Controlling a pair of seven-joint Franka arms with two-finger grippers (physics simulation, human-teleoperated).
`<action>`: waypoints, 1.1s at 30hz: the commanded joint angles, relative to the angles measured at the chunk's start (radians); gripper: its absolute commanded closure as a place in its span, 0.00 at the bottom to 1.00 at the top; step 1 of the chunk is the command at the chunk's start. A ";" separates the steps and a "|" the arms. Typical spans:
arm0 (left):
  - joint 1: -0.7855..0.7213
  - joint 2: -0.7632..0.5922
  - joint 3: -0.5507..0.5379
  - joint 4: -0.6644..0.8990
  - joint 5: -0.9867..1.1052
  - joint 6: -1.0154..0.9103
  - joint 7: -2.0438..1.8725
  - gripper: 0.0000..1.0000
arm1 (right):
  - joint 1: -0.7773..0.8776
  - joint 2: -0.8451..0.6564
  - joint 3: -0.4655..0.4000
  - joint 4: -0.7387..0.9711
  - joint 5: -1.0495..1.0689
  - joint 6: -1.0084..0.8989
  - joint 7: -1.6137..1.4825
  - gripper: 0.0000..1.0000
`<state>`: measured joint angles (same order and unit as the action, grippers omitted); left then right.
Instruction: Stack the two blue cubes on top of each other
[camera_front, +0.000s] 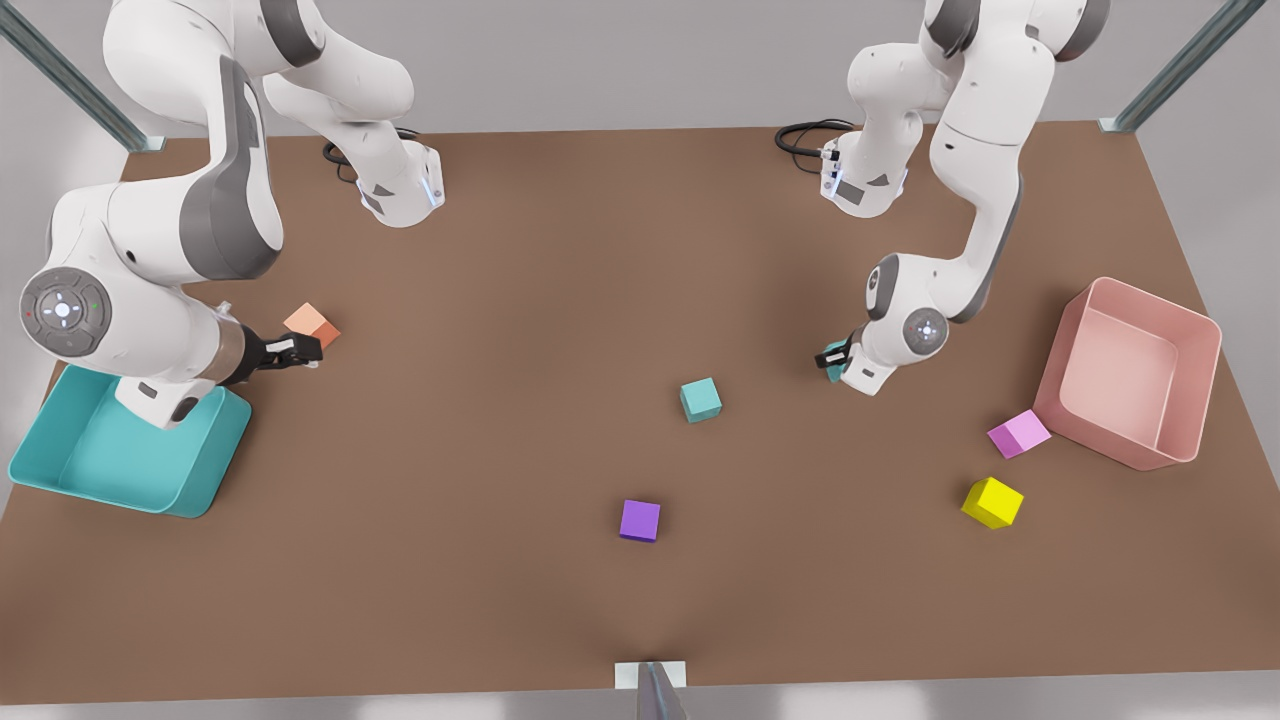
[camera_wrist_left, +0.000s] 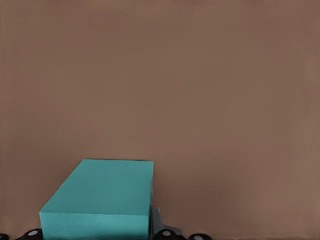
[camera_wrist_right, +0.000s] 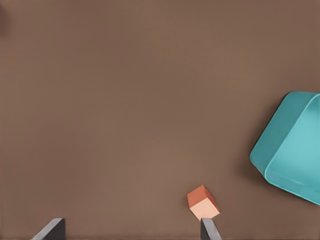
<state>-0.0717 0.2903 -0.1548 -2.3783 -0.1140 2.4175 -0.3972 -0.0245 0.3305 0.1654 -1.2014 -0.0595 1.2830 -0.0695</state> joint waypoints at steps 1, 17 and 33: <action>-0.003 -0.019 0.000 0.007 -0.003 -0.014 0.020 0.32 | 0.000 -0.001 0.000 0.000 0.000 -0.005 0.080 0.00; -0.307 0.194 -0.074 0.633 -0.009 -0.442 -0.477 0.31 | -0.002 0.004 0.000 0.000 0.000 -0.005 0.079 0.00; -0.356 0.325 -0.080 0.755 -0.003 -0.432 -0.505 0.31 | 0.002 0.031 0.000 0.065 -0.056 -0.013 0.074 0.00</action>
<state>-0.4282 0.6147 -0.2346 -1.6255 -0.1171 1.9888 -0.7722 -0.0240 0.3621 0.1652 -1.1430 -0.0923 1.2748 -0.0045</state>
